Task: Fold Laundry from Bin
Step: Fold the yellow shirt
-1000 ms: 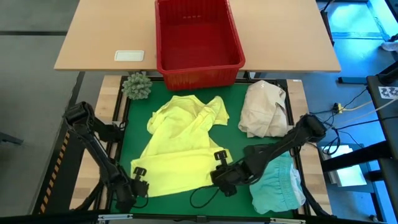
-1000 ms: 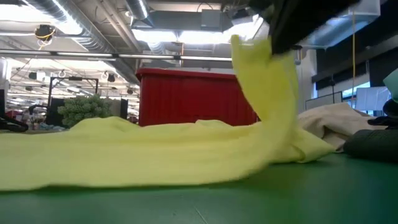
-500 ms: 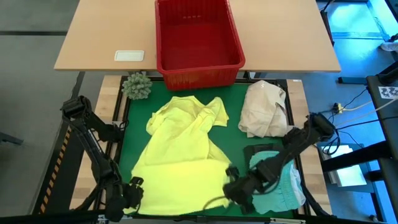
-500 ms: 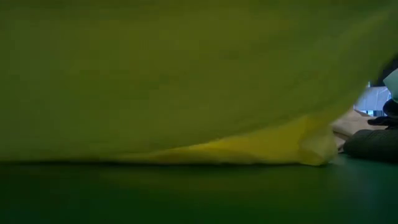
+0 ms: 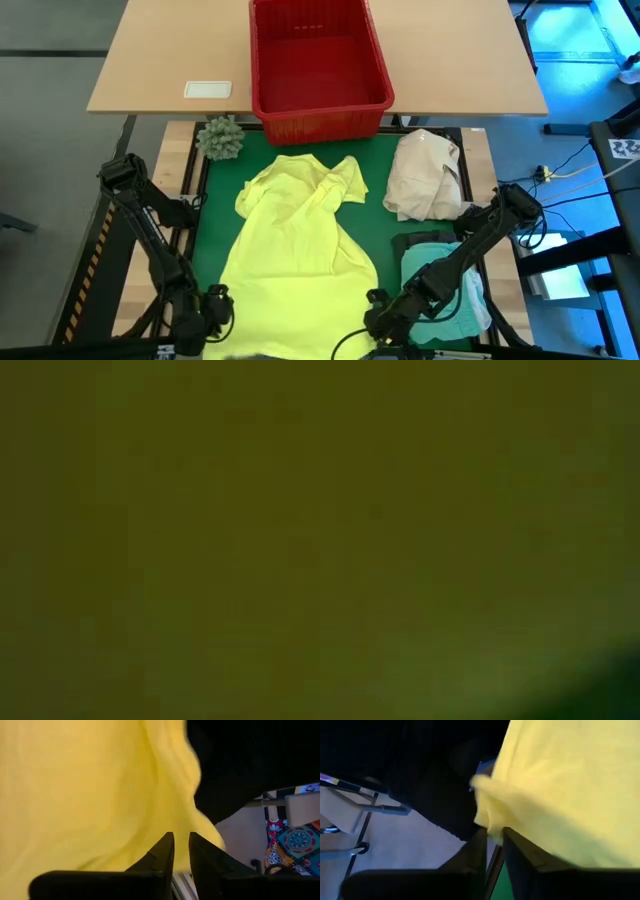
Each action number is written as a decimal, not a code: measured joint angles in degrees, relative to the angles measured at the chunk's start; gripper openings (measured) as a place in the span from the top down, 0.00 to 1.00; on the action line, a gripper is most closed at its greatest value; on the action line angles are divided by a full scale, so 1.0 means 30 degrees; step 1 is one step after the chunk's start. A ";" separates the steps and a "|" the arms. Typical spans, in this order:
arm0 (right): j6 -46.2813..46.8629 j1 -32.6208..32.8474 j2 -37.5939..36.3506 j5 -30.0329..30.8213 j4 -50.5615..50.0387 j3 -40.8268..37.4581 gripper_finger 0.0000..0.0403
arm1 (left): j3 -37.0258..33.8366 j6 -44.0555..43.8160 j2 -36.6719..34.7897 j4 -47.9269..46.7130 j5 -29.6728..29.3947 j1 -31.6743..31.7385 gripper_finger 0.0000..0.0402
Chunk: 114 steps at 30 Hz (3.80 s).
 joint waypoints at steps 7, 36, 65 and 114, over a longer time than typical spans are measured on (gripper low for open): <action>-0.0990 -0.0087 0.0000 0.1612 -0.0454 0.0000 0.65 | 0.0007 0.1246 -0.0007 -0.0240 0.0056 0.0753 0.81; -0.7207 -1.1532 0.0469 0.6448 0.2887 -0.6690 0.95 | -0.3304 1.5386 -0.0022 -0.3427 -0.7950 1.5136 0.84; -0.2994 -1.1425 0.1222 0.5718 -0.4754 -0.6696 1.00 | -0.3818 1.1165 -0.0029 -0.9872 -0.8226 1.7063 0.84; -0.5942 -1.8094 0.1370 0.9407 -0.5426 -0.6307 1.00 | -0.5785 1.0032 -0.4065 -0.9232 -0.7570 2.1131 0.84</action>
